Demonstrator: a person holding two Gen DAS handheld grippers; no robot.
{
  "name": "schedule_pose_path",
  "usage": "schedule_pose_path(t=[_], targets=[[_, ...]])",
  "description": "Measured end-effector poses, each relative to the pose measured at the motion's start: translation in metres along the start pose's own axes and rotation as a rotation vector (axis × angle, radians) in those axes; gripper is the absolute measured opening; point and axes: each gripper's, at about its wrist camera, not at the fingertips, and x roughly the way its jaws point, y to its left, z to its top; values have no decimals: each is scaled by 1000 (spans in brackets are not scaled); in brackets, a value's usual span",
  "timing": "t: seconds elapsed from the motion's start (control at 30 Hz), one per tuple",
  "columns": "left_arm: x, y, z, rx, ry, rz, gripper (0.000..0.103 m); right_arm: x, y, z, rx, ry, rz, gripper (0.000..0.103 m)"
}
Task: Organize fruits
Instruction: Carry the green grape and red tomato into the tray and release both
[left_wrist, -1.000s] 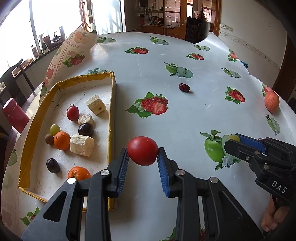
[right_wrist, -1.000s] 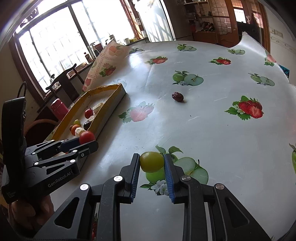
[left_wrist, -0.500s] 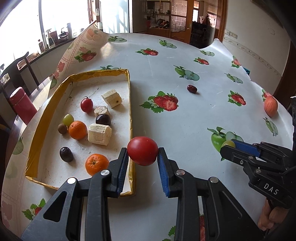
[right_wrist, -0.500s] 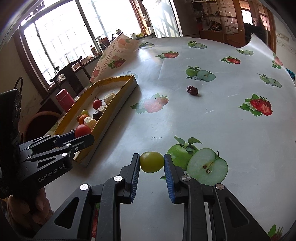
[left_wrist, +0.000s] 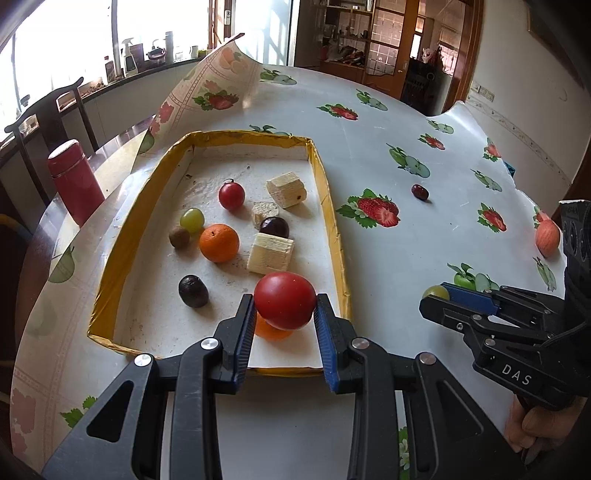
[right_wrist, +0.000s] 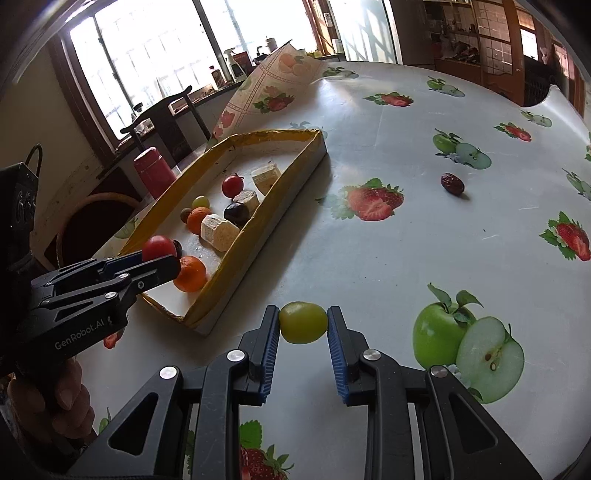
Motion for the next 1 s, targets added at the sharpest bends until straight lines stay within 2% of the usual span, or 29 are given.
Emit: schedule_pose_path(t=[0.43, 0.67, 1.0], targets=[[16, 45, 21, -43, 31, 13, 29, 34, 36, 66, -91, -6, 27, 26], [35, 63, 56, -35, 45, 47, 29, 68, 53, 104, -134, 14, 29, 26], [68, 72, 98, -12, 86, 67, 29, 115, 42, 169, -130, 27, -34, 26]])
